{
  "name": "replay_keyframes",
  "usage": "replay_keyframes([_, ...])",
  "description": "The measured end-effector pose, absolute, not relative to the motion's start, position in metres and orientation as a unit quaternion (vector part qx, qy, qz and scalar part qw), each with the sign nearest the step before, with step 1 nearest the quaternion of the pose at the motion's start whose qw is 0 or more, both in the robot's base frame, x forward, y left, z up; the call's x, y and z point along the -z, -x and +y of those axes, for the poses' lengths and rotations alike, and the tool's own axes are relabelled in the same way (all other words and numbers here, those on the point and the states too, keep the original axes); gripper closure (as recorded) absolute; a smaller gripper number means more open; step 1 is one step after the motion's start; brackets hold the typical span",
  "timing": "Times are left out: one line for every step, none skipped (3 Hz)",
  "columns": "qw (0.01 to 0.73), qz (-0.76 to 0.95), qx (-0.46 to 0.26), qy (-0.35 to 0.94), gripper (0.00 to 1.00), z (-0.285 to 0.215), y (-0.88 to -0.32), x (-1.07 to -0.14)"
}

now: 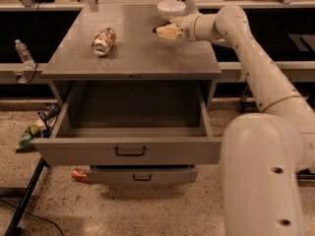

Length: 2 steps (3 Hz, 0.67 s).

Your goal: Place rxbar chocolate into top drawer

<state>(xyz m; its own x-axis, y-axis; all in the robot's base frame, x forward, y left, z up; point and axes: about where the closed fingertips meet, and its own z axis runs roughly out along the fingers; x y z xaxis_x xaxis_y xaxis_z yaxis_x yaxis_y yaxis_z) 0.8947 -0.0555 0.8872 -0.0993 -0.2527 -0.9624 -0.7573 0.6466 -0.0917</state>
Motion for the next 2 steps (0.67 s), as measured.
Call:
replay_keyframes([0.563,0.707,-0.239,0.355,1.0,-0.081,-0.829,-0.915])
replay_keyframes([0.54,0.704,-0.259,0.382,1.0,-0.079,-0.778,-0.893])
